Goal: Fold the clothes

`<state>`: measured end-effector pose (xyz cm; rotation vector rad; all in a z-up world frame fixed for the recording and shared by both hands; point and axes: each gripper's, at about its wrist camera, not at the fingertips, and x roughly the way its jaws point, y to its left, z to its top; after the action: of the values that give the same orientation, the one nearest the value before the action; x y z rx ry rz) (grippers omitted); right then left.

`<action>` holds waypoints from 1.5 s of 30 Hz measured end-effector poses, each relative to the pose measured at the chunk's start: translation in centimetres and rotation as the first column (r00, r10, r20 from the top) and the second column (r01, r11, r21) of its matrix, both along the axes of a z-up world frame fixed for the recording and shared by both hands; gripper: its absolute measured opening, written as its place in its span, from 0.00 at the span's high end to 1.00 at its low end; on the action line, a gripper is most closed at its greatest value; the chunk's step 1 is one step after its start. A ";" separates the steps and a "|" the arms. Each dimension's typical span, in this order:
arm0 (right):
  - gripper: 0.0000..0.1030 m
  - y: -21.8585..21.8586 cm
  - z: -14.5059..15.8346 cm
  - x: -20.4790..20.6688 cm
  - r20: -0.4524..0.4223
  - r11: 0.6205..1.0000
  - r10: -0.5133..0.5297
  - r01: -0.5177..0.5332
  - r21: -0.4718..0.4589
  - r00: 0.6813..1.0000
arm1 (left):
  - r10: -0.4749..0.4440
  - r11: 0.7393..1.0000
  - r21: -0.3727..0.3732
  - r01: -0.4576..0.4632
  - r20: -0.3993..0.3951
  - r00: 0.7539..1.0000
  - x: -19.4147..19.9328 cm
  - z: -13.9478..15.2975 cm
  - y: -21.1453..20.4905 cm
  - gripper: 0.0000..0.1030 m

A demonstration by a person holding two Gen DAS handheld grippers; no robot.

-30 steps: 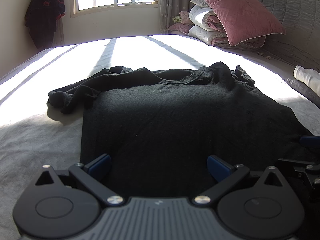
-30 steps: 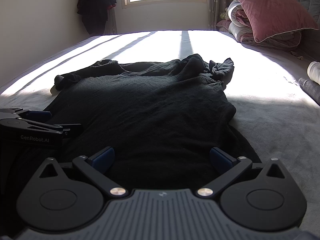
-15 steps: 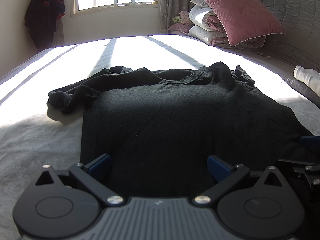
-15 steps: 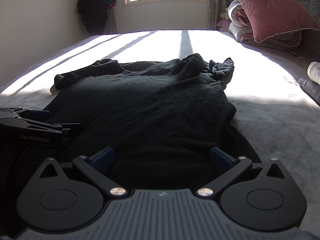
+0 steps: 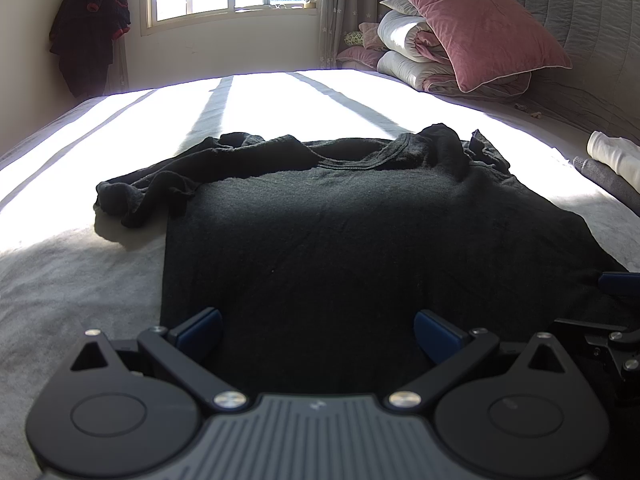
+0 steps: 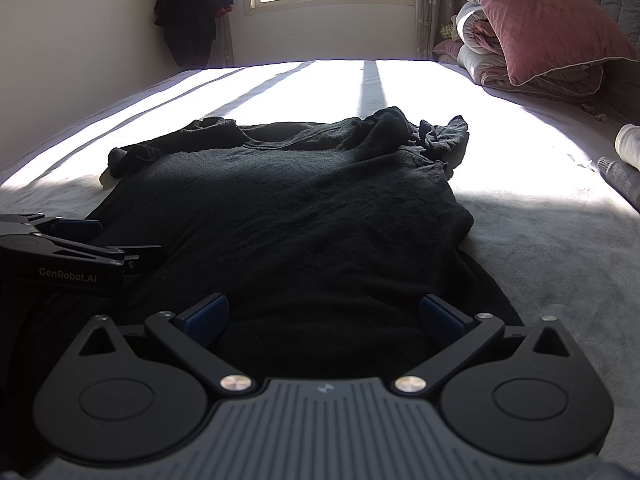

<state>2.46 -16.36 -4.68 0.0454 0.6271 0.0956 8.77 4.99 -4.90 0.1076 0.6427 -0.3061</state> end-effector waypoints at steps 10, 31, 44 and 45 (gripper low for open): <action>0.00 0.0 0.1 0.0 0.000 1.000 0.001 -0.001 -0.003 1.000 | 0.000 1.000 0.000 0.000 0.000 1.000 0.0 0.0 0.0 0.00; 0.00 -3.0 5.8 -1.7 0.109 0.988 -0.041 0.024 0.155 0.993 | 0.001 1.000 0.017 -0.001 -0.005 1.000 0.2 0.0 -0.4 0.00; 0.00 -4.9 7.2 -4.3 0.110 0.973 -0.081 0.055 0.223 0.991 | 0.021 1.000 0.011 -0.020 -0.004 1.000 0.1 0.2 -0.5 0.00; 0.00 -5.1 7.0 -4.4 0.107 0.972 -0.088 0.062 0.225 0.990 | 0.023 1.000 0.016 -0.023 -0.002 1.000 0.0 0.2 -0.6 0.00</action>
<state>-1.94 -21.43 2.36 0.2775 0.4954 0.0937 8.81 4.41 -4.74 0.1150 0.6487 -0.2795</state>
